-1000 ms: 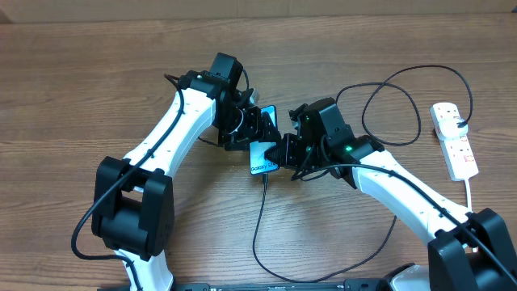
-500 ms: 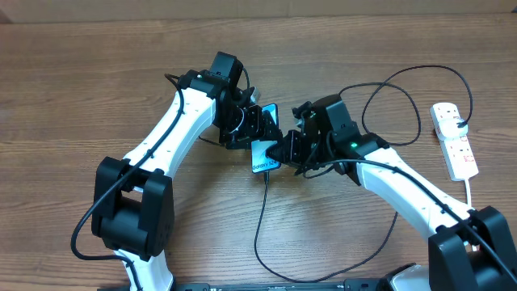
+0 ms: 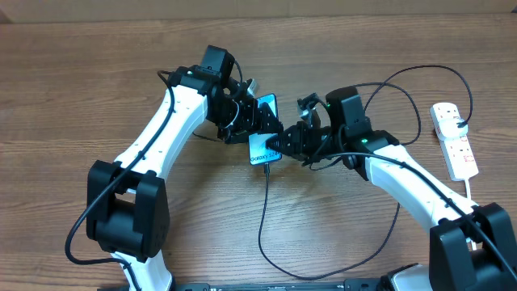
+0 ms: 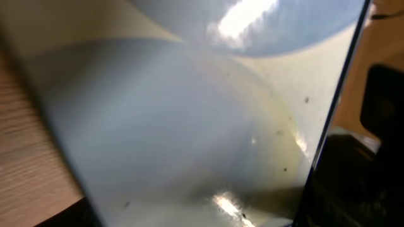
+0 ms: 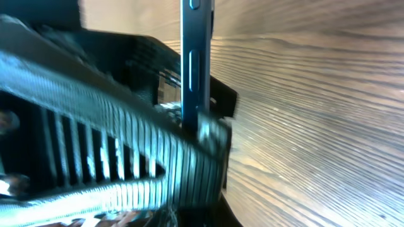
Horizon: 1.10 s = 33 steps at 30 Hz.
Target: Plug charger to phone and switch on socket
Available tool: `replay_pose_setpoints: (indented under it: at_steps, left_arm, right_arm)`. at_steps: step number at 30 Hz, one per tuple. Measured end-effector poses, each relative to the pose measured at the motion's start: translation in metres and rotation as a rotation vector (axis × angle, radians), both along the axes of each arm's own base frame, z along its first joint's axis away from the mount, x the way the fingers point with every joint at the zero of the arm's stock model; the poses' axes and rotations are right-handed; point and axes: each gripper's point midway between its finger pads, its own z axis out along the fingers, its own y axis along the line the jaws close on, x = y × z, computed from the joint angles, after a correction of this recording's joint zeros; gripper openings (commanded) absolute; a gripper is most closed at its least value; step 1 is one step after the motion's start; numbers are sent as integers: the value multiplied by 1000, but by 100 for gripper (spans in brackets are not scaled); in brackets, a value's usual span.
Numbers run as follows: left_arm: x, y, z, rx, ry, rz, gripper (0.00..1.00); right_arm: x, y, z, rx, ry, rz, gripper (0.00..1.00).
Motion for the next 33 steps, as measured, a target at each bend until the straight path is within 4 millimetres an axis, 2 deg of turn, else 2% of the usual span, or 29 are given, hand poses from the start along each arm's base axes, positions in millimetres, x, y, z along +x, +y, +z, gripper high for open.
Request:
replay_pose_setpoints:
  at_steps: [6, 8, 11, 15, 21, 24, 26, 31, 33]
  left_arm:
    - [2, -7, 17, -140, -25, -45, 69]
    - [3, -10, 24, -197, -45, -66, 64]
    - [5, -13, 33, -272, -70, -90, 55]
    - [10, -17, 50, -400, -106, -111, 36]
    - [11, -20, 73, -553, -138, -145, 19]
    - [9, -19, 81, -601, -128, -149, 5]
    - [7, -19, 86, -636, -125, -155, 4]
    - [5, -24, 84, -623, -128, -169, 4]
    - [5, -24, 83, -617, -129, -168, 4]
  right_arm:
    - [1, 0, 18, 92, -10, 35, 4]
    - [1, 1, 23, 116, -18, 48, 4]
    - [2, 0, 28, 137, -21, 56, 4]
    - [3, -1, 37, 163, -34, 69, 4]
    - [-1, -1, 51, 197, -35, 95, 4]
    - [-3, -1, 56, 209, -41, 110, 4]
    - [-5, -2, 58, 221, -41, 120, 24]
    - [-6, 0, 54, 202, -30, 113, 42]
    - [-4, -2, 54, 201, -38, 111, 56]
